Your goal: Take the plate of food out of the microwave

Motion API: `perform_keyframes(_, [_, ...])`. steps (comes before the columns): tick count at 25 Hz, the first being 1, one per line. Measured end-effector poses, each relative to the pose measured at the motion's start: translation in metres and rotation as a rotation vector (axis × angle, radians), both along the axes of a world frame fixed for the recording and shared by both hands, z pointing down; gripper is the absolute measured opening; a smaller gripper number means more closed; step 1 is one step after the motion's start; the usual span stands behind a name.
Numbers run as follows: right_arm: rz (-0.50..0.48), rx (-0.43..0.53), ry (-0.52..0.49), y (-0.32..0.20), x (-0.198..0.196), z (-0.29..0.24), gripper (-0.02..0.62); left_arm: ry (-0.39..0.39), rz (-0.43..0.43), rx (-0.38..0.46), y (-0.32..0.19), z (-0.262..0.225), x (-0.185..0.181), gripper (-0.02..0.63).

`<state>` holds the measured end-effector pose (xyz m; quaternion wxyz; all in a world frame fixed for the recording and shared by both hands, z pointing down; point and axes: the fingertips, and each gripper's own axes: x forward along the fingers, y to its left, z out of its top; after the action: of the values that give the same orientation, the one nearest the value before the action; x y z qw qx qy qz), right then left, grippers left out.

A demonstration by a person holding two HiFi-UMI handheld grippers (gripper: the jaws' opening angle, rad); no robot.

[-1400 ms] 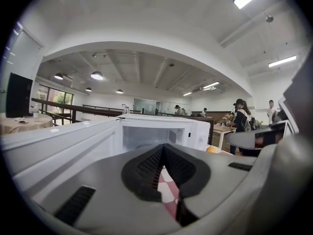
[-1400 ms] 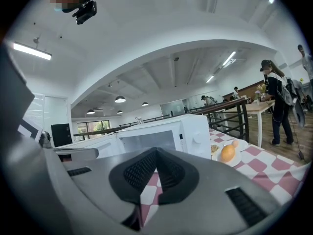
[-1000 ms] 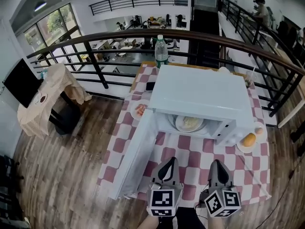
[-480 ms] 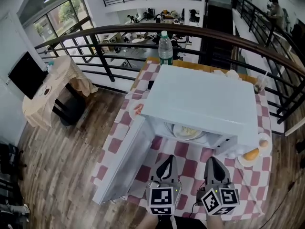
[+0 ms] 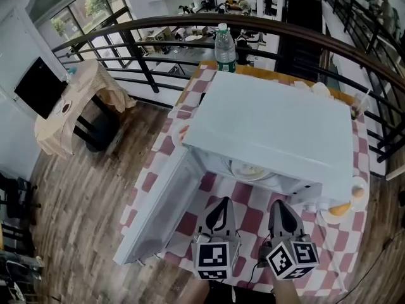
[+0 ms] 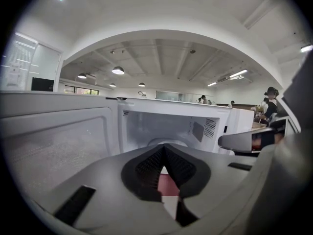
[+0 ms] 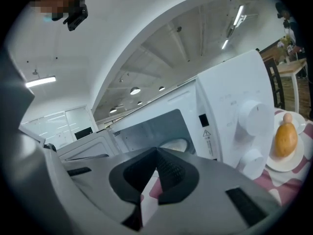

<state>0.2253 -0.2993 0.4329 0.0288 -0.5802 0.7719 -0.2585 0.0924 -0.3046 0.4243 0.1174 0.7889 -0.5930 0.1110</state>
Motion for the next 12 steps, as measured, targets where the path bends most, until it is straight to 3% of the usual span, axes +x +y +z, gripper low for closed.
perform_keyframes(7, [-0.008, -0.036, -0.034, -0.013, -0.008, 0.014, -0.009, -0.018, -0.005, -0.016, -0.007, 0.011, -0.004, 0.017])
perform_keyframes(12, [0.017, -0.107, -0.166, -0.021, -0.015, 0.030, -0.009, -0.022, 0.028, -0.035, -0.014, 0.021, -0.005, 0.017])
